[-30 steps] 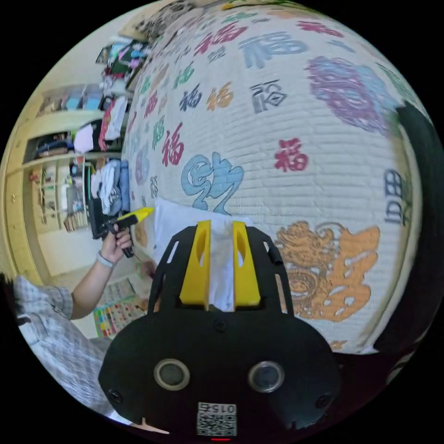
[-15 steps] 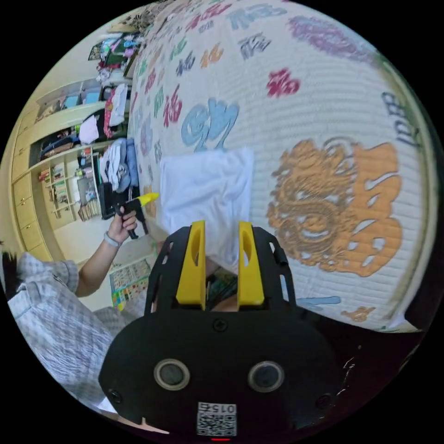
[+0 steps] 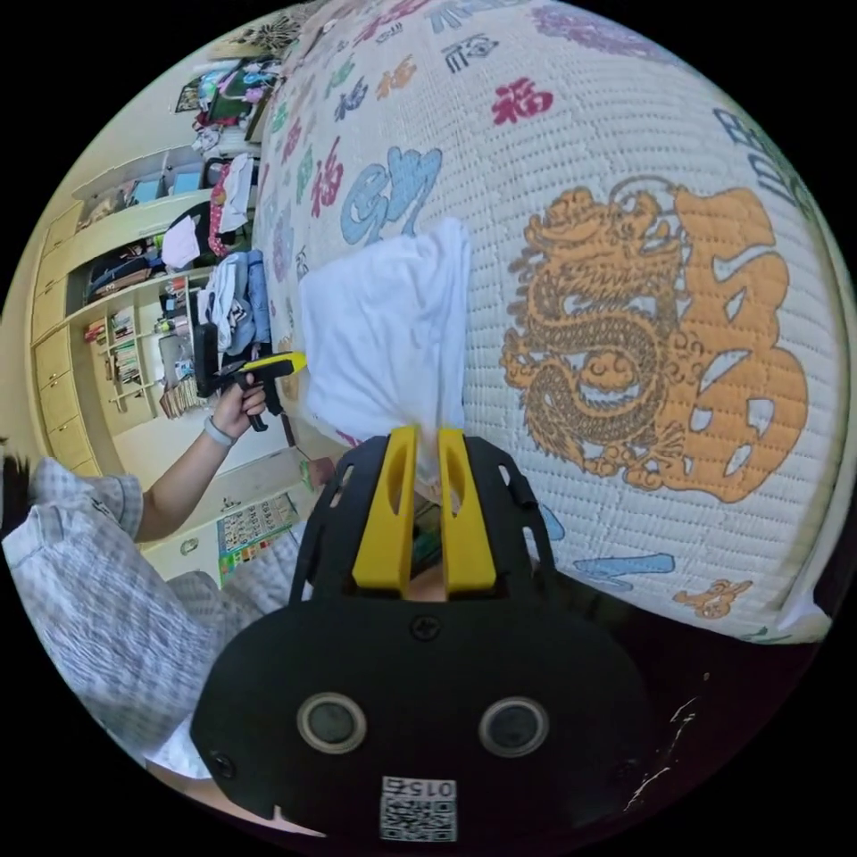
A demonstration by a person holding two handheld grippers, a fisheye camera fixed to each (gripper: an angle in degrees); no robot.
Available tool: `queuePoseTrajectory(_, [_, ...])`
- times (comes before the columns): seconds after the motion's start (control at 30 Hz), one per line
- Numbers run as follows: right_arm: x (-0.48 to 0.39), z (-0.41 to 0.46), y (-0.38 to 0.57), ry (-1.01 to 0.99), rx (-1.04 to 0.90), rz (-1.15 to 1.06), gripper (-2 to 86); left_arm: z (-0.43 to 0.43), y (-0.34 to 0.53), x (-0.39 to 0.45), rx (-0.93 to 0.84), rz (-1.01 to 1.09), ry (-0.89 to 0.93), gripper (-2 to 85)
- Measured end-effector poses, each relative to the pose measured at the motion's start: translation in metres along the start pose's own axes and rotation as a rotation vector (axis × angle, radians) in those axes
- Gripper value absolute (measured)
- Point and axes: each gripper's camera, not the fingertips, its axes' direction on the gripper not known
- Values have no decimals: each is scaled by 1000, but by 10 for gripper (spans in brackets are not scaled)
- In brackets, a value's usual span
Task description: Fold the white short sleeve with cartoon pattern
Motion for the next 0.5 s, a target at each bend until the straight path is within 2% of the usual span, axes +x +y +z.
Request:
queuePoseTrajectory(0.1, [3, -8, -11, -33, 59, -41, 131, -5, 2, -13, 53, -10, 174, 120])
queuePoseTrajectory(0.17, [11, -5, -25, -65, 51, -62, 137, 0, 1, -19, 46, 0, 190, 131])
queuePoseTrajectory(0.23, [17, -10, -31, -144, 96, -79, 135, 7, 0, -25, 38, 36, 190, 135])
queuePoseTrajectory(0.4, [27, -4, -50, -73, 57, -87, 87, 17, 5, -39, 45, 58, 272, 122])
queuePoseTrajectory(0.5, [43, -4, -61, -185, 16, -59, 68, 16, 14, -50, 55, 6, 335, 113])
